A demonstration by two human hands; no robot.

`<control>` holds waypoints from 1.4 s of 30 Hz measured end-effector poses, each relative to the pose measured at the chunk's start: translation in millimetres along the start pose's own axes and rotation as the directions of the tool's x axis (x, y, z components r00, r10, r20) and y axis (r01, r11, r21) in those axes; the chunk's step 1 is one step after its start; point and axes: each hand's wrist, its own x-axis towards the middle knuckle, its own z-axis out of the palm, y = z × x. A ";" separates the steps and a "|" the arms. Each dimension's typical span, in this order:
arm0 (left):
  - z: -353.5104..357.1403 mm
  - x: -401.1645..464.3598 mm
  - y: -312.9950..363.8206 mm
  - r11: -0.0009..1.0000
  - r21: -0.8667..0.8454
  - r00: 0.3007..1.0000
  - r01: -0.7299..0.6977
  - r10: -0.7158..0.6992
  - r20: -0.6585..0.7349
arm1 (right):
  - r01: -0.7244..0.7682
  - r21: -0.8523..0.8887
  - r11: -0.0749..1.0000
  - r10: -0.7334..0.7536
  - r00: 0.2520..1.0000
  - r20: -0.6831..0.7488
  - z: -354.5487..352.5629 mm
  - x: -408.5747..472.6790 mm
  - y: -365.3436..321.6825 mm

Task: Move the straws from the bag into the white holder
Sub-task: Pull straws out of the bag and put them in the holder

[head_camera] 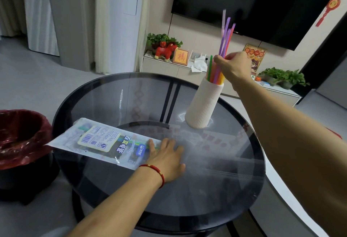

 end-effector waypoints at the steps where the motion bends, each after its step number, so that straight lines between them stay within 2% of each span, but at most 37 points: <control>1: 0.0 0.0 0.0 1.000 0.003 1.000 -0.001 0.001 0.002 | 0.024 -0.009 1.000 -0.025 0.999 -0.047 -2.0 0.1 -2.3; 4: 0.0 -0.3 -0.5 1.000 0.020 1.000 -0.007 0.007 0.009 | 0.164 -0.101 0.981 -0.181 0.963 -0.201 -10.4 1.7 -12.1; 6: -0.7 -0.7 0.0 1.000 0.018 1.000 -0.007 0.007 0.009 | 0.319 -0.128 0.939 -0.338 0.924 -0.177 -15.8 4.9 -17.5; 8: -1.6 -0.2 -0.2 1.000 0.014 1.000 -0.008 0.008 0.007 | 0.410 -0.214 0.887 -0.418 0.908 0.006 -15.6 8.4 -17.8; 11: -2.3 0.9 -2.1 1.000 -0.017 1.000 -0.013 0.013 -0.008 | 0.446 -0.409 0.796 -0.332 0.887 0.322 -6.6 4.6 -4.9; 13: -4.3 0.8 -4.6 0.998 -0.065 0.999 -0.015 0.013 -0.032 | 0.422 -0.405 0.811 -0.276 0.887 0.370 -2.5 -3.7 3.0; 17: -14.8 -2.4 -17.4 0.991 -0.122 0.986 -0.052 0.032 -0.164 | 0.408 -0.332 0.851 -0.300 0.895 0.329 -6.5 -9.3 2.7; 19: -21.5 -6.1 -31.1 0.991 -0.108 0.985 -0.081 0.063 -0.163 | 0.408 -0.258 0.876 -0.355 0.906 0.230 -14.5 -11.5 -0.6; 22: -23.8 -15.3 -57.9 0.996 -0.003 0.995 -0.094 0.094 0.042 | 0.463 -0.160 0.872 -0.468 0.884 0.003 -31.1 -30.3 3.8; 24: -21.6 -20.7 -74.1 0.998 0.026 0.986 -0.051 0.046 0.158 | 0.481 -0.085 0.873 -0.486 0.872 -0.057 -34.4 -55.5 16.0; 26: -22.8 -25.1 -82.4 0.999 0.028 0.985 -0.033 0.027 0.170 | 0.405 0.029 0.914 -0.405 0.914 0.020 -27.8 -90.8 38.1; 28: -27.3 -25.9 -83.0 0.998 0.031 0.992 -0.050 0.046 0.115 | 0.222 0.132 0.966 -0.247 0.942 0.225 -12.1 -131.4 63.9; 31: -34.3 -25.7 -73.9 0.991 0.121 0.998 -0.062 0.059 0.027 | -0.078 0.214 0.974 -0.028 0.892 0.452 17.2 -188.6 99.7; 34: -37.6 -24.7 -62.8 0.983 0.164 0.995 -0.084 0.092 -0.041 | -0.357 0.356 0.864 0.115 0.827 0.550 37.9 -222.8 116.5; 38: -47.4 -26.6 -44.4 0.952 0.262 0.974 -0.157 0.193 -0.120 | -0.470 0.447 0.761 0.134 0.788 0.601 45.8 -227.0 116.7; 42: -60.5 -25.3 -17.9 0.817 0.551 0.917 -0.170 0.336 -0.215 | -0.624 0.517 0.586 0.089 0.684 0.724 46.9 -230.3 112.4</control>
